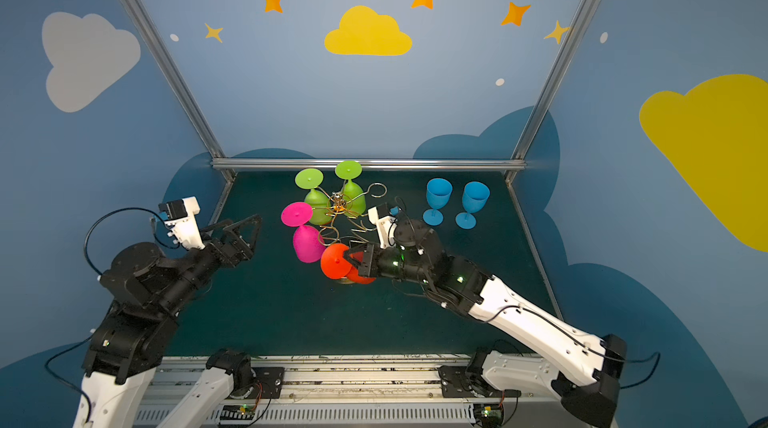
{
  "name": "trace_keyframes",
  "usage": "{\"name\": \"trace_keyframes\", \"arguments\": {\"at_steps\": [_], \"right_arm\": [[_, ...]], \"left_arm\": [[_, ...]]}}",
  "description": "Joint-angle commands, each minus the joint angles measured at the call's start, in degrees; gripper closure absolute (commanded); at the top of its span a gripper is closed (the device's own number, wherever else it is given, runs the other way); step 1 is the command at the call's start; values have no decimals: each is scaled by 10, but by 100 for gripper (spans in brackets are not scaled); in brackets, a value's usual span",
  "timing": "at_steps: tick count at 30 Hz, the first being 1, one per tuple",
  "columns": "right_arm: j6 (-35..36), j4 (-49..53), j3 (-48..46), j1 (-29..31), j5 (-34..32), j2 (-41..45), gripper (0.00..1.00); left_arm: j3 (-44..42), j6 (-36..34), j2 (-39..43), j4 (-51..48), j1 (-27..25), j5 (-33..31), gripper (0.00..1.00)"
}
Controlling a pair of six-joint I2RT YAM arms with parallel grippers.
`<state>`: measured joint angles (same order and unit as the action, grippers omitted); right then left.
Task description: Take the wine glass off the wine glass rack
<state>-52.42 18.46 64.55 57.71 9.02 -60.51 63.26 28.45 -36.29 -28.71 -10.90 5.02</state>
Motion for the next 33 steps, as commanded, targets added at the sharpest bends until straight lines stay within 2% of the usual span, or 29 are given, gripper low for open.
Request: {"name": "trace_keyframes", "arguments": {"at_steps": [1, 5, 9, 13, 18, 24, 33], "right_arm": [[7, 42, -31, -30, -31, 66, 100], [21, 76, -41, -102, -27, 143, 100], [51, 81, -13, -162, -14, 173, 100], [88, 81, 52, -191, 10, 152, 100], [147, 104, 144, -198, 43, 98, 100], [188, 103, 229, -198, 105, 30, 100], [209, 93, 305, -197, 170, -44, 100]], "left_arm": [[24, 18, -11, 39, 2, 37, 2], [35, 25, -33, 60, 2, 108, 4], [55, 35, -69, 89, 2, 198, 9], [85, 55, -119, 129, 2, 333, 16], [107, 121, -175, 218, 2, 457, 22], [128, 170, -222, 300, -8, 519, 26], [161, 171, -280, 308, -56, 545, 29]]}}
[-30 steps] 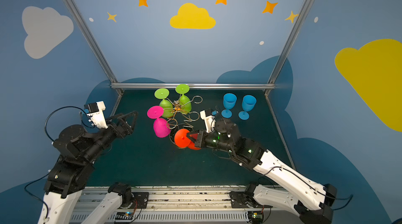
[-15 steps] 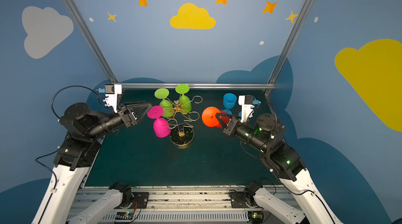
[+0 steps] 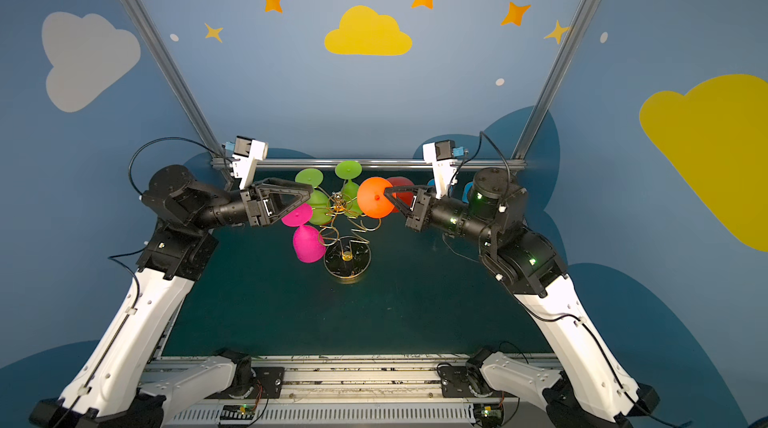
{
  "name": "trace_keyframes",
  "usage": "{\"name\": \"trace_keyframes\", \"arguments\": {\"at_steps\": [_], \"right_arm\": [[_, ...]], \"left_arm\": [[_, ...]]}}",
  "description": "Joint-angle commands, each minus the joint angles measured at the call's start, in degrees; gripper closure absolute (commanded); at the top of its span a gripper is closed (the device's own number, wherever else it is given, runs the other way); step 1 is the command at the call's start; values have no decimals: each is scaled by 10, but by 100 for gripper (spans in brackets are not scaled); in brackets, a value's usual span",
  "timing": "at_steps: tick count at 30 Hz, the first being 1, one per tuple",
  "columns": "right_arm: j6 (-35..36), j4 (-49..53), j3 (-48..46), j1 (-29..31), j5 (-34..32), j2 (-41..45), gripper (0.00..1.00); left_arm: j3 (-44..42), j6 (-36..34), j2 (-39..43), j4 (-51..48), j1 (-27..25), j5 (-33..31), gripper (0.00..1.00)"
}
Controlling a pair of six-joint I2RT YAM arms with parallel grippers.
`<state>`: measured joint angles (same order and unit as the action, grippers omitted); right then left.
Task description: Take the wine glass off the wine glass rack
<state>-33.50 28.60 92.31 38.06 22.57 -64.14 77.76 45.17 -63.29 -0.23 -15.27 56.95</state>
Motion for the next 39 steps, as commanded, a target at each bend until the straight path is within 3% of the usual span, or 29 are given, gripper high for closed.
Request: {"name": "trace_keyframes", "arguments": {"at_steps": [1, 18, 26, 30, 34, 37, 39], "right_arm": [[19, -12, 32, -1, 40, -15, 100], [4, -67, 58, 29, 79, -91, 100], [5, -76, 77, 30, 86, -111, 100], [6, -80, 81, 30, 92, -119, 100], [6, -79, 80, 30, 96, -121, 100], [8, -75, 80, 27, 96, -119, 100], [10, -70, 78, 23, 92, -113, 95]], "left_arm": [[20, 2, -16, 23, -20, 27, 29], [57, 2, -82, 48, -70, 38, 32], [55, 12, -95, 46, -78, 56, 54], [57, 17, -95, 46, -78, 57, 77], [61, 33, -95, 59, -78, 52, 84], [61, 59, -93, 86, -78, 47, 97], [65, 83, -94, 99, -78, 39, 97]]}}
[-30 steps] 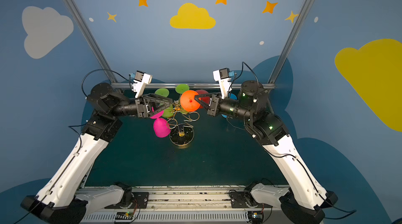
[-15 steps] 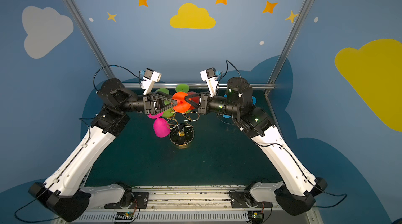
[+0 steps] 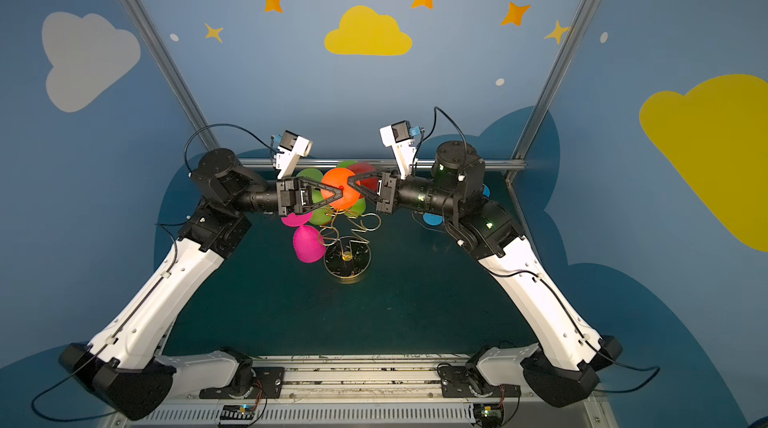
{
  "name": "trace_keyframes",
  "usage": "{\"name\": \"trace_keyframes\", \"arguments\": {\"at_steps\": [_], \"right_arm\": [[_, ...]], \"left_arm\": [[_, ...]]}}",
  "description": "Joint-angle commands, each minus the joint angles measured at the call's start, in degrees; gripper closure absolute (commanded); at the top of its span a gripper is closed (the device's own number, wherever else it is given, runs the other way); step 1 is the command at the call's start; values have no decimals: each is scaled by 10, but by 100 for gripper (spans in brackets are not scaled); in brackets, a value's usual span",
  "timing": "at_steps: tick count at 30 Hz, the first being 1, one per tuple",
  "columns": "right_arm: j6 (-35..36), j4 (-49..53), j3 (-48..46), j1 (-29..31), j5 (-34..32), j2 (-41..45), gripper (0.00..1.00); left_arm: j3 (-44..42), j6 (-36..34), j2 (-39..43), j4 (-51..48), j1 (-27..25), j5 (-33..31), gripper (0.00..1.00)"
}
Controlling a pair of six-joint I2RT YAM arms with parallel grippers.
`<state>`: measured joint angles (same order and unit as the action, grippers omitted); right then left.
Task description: Take the wine glass off the wine glass rack
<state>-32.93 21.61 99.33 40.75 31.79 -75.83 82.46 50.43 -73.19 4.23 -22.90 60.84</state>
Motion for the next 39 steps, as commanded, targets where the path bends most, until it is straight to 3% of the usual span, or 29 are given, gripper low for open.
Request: {"name": "trace_keyframes", "arguments": {"at_steps": [1, 3, 6, 9, 12, 16, 20, 24, 31, 39], "right_arm": [[6, 1, 4, -6, -2, 8, 88], [15, 2, -10, -16, -13, 28, 66], [45, 11, -33, -33, -42, 66, 45], [95, 13, -70, -49, -85, 111, 27], [173, -3, -120, -58, -140, 150, 21], [294, -31, -156, -60, -165, 161, 15], [411, -89, -182, -59, -144, 151, 13], [473, -166, -208, -59, -139, 137, 11], [521, -208, -190, -60, -99, 71, 10], [511, -214, -144, -60, -52, -12, 9]], "left_arm": [[19, 45, 4, 61, -1, -3, 97], [28, 80, -1, 74, 3, -8, 97], [37, 129, -6, 86, 10, -18, 97], [38, 172, -12, 106, 20, -27, 97], [41, 217, -25, 133, 25, -26, 97], [49, 258, -40, 152, 27, -27, 97], [57, 284, -51, 158, 26, -30, 97], [54, 308, -60, 174, 27, -32, 97], [56, 338, -69, 190, 26, -38, 97], [56, 338, -69, 182, 24, -41, 97]]}}
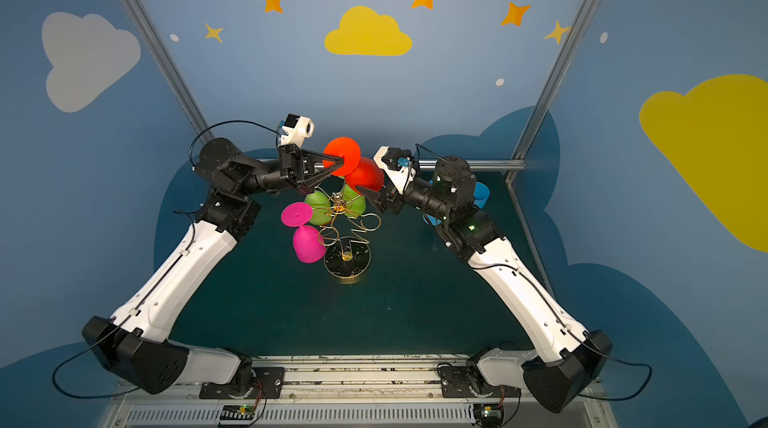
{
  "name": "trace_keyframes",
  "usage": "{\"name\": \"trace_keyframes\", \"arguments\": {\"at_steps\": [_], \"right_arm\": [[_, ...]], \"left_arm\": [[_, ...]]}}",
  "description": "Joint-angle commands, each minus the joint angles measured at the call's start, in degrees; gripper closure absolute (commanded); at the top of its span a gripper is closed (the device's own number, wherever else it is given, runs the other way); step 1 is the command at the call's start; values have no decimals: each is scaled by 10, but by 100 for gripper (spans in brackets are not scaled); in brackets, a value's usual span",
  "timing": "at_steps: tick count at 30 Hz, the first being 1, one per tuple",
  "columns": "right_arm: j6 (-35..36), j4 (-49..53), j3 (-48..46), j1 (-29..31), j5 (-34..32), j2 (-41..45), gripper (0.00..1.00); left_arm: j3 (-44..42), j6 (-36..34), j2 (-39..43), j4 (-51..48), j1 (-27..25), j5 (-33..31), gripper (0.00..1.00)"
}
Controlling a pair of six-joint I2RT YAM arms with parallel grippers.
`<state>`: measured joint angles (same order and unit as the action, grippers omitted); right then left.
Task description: Take the wine glass off the wine glass rack
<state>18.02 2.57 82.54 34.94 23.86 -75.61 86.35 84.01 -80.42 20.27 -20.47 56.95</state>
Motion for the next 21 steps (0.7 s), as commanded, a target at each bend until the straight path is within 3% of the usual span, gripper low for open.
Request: {"name": "trace_keyframes", "arguments": {"at_steps": [1, 10, 18, 21], "right_arm": [[0, -26, 28, -1, 29, -23, 9], [-23, -30, 38, -1, 29, -55, 13], [-49, -14, 32, 1, 19, -42, 43], [-70, 1, 32, 1, 4, -32, 52]], "left_arm": [[17, 4, 2, 21, 0, -1, 97], [16, 29, -3, 49, 0, -2, 97], [17, 27, -10, 59, 3, -2, 97], [15, 17, -9, 51, 8, -4, 83]]}}
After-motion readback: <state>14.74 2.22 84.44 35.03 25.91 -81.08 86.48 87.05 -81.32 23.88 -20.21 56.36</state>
